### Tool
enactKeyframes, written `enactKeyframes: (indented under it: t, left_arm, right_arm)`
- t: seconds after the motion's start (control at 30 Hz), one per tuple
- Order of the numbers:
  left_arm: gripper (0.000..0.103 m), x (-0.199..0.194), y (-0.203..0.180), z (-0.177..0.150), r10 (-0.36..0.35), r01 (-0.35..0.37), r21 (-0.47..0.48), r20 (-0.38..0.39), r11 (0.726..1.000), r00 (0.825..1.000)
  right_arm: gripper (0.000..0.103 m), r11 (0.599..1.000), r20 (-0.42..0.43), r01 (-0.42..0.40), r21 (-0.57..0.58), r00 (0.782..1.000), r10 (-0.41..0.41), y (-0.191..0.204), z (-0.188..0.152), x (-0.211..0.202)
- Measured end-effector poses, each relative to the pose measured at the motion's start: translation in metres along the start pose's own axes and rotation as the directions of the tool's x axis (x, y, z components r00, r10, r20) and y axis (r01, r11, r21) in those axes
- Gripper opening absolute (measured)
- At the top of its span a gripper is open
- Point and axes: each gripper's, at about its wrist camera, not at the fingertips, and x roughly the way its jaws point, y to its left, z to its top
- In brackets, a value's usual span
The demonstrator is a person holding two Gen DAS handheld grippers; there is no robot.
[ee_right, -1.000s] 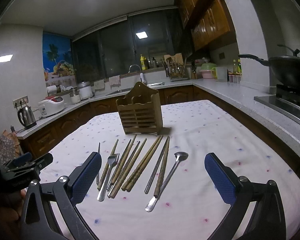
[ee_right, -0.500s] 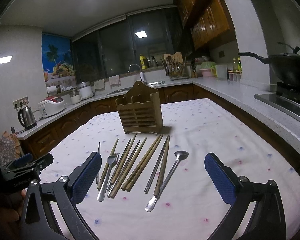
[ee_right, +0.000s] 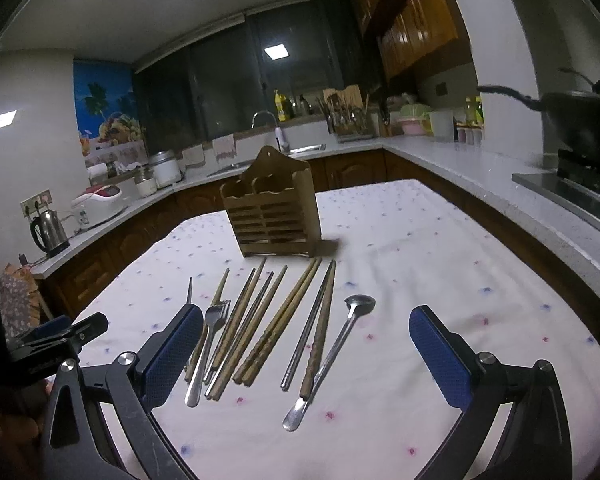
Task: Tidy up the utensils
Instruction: 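Grasp a thin metal chopstick with the left tool while the right tool grasps a wooden chopstick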
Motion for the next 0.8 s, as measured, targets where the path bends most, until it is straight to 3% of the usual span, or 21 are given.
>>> enactKeyframes:
  t: [0.17,0.27,0.5,0.7,0.8]
  left_arm:
    - [0.099,0.019,-0.002,0.017,-0.014,0.014,-0.001,-0.030,1.000,0.999]
    - [0.092,0.034,0.000,0.027,-0.026,0.025,-0.010,-0.063,1.000,0.998]
    - [0.072,0.087,0.007,0.050,-0.056,0.046,-0.053,-0.200,0.998,0.978]
    - [0.058,0.132,0.012,0.063,-0.066,0.045,-0.077,-0.301,0.996,0.951]
    - [0.043,0.153,0.012,0.065,-0.056,0.034,-0.070,-0.345,0.997,0.937]
  right_arm:
    - [0.102,1.000,-0.036,-0.016,0.014,0.999,0.016,-0.005,0.011,0.016]
    - [0.094,0.999,-0.067,-0.033,0.025,0.997,0.034,-0.008,0.018,0.028]
    - [0.062,0.999,-0.179,-0.028,0.045,0.983,0.035,-0.016,0.035,0.073]
    - [0.039,0.999,-0.307,-0.010,0.052,0.951,0.026,-0.022,0.041,0.128]
    - [0.028,0.999,-0.361,0.009,0.043,0.933,0.007,-0.025,0.041,0.153]
